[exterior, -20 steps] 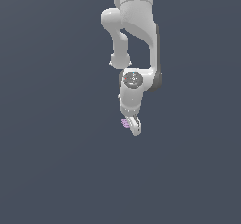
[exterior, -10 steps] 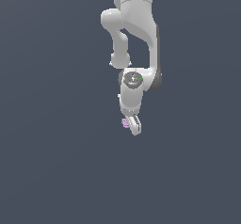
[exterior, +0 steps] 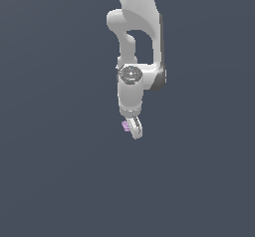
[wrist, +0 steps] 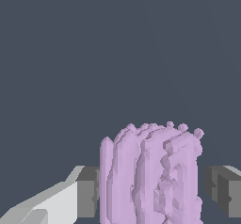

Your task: Pick up the object and move it to a goal position.

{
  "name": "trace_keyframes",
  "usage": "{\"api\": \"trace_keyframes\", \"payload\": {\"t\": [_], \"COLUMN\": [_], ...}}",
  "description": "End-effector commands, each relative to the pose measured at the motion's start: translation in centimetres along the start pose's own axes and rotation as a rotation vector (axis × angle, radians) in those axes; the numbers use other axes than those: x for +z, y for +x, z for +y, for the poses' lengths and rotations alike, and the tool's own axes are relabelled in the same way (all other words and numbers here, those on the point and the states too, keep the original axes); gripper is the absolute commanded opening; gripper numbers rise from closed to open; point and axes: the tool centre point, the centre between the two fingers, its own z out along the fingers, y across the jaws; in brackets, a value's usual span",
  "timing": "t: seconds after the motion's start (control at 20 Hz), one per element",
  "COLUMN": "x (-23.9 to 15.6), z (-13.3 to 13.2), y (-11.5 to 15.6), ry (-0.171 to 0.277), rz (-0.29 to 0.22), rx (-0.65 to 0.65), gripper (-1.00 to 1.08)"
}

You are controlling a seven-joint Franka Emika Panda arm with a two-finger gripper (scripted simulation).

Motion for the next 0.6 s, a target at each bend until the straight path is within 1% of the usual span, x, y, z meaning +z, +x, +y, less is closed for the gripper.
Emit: {"api": "trace_keyframes", "payload": {"t": [0.0,0.55], "x": [-1.8,-12.2], "z": [0.6,3.7], "y": [1.5,10.1], "ry": [0.001,0.001], "rz": [0.000,-0.001], "rx": [0.001,0.002], "gripper": [-1.00,-1.00]}}
